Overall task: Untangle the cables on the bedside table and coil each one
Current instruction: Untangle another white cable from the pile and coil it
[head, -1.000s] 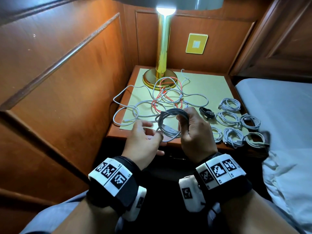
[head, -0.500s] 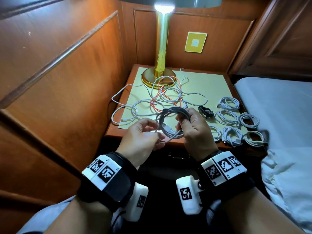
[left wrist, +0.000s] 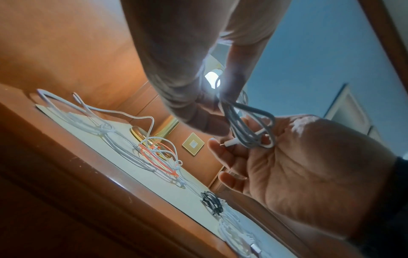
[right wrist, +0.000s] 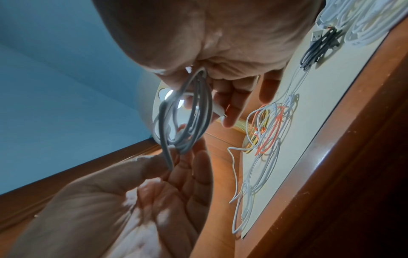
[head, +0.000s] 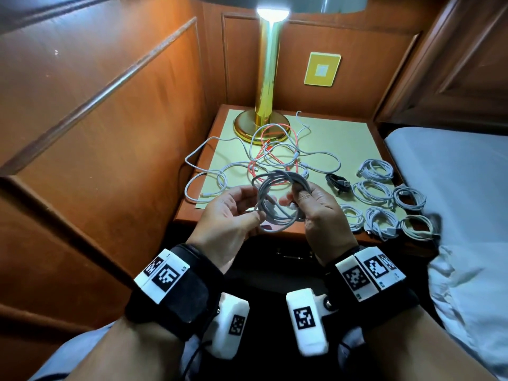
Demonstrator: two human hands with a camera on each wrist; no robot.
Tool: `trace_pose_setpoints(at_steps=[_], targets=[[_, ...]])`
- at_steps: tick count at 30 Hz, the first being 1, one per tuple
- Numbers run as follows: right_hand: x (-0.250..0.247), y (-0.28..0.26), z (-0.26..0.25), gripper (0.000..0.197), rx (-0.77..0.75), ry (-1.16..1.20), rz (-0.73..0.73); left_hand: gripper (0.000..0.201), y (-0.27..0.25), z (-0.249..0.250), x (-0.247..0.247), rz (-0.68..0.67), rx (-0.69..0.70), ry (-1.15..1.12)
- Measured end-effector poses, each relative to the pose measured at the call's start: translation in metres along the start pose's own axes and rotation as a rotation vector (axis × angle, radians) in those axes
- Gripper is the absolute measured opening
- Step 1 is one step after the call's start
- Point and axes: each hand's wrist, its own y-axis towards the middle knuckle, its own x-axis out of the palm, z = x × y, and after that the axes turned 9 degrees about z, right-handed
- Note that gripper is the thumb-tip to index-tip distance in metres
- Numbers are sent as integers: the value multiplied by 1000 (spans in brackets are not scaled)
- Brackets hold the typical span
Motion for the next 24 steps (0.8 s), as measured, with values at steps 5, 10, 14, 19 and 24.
trace_pose_setpoints(at_steps=[5, 10, 14, 19, 24], targets=[[-1, 1, -3, 32, 24, 31, -5, 33, -3, 0, 2, -19, 121, 148], [-3, 1, -2, 13, -1, 101, 8, 27, -2, -1, 3, -16, 106, 91], [-3, 1, -8, 22, 45, 298, 18, 23, -5, 1, 8, -6, 52, 4], [-3, 2, -14, 52, 180, 526, -80, 21, -9, 3, 9, 99, 97, 83], [-6, 0, -14, 66, 270, 615, -220, 14, -12, 11, 6, 209, 70, 41]])
